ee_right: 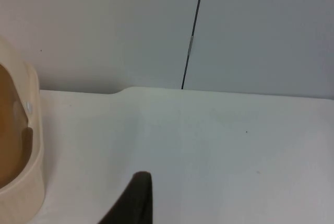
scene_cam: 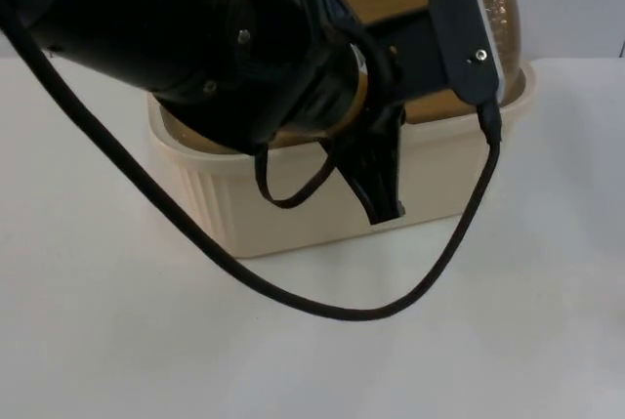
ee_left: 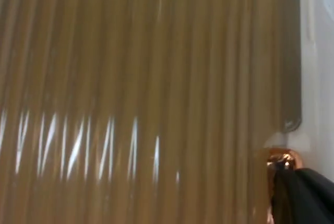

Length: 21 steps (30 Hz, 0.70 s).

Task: Open the box lid with the left hand, place the block into the box with the right hand, then close the box lid with the left hand.

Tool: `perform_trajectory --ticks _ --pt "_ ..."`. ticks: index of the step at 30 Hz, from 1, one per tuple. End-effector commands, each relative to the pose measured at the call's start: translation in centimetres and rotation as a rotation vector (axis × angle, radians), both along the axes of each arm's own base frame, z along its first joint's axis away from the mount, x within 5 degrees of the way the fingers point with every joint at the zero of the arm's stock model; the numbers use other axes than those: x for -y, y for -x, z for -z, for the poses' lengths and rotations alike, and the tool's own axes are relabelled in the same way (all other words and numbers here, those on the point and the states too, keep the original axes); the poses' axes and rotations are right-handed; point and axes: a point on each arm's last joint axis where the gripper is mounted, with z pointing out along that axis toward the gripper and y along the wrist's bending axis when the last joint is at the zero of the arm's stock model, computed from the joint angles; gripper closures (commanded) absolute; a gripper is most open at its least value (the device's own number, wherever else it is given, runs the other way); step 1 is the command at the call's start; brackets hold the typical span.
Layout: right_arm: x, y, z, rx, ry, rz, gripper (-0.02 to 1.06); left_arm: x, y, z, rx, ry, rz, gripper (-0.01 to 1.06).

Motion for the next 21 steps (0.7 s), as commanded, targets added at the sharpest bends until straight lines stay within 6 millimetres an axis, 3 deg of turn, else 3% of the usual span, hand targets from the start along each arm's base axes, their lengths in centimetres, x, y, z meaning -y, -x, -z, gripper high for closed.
perform_trajectory --ticks 1,10,15,21 --pt "0.1 0.1 -0.2 0.015 0.012 0.0 0.0 0.2 0.0 -0.1 -0.007 0.009 0.014 1.05" --pt "0.1 0.1 -0.2 0.015 0.014 0.001 0.0 0.5 0.3 0.1 -0.025 0.0 0.071 1.05" --pt "0.1 0.1 -0.2 0.015 0.016 0.001 0.0 0.1 -0.3 1.8 -0.024 -0.059 0.032 1.05" --pt "0.1 0.1 -0.2 0.015 0.017 0.001 0.0 0.1 -0.4 1.9 -0.021 -0.063 0.027 1.05"
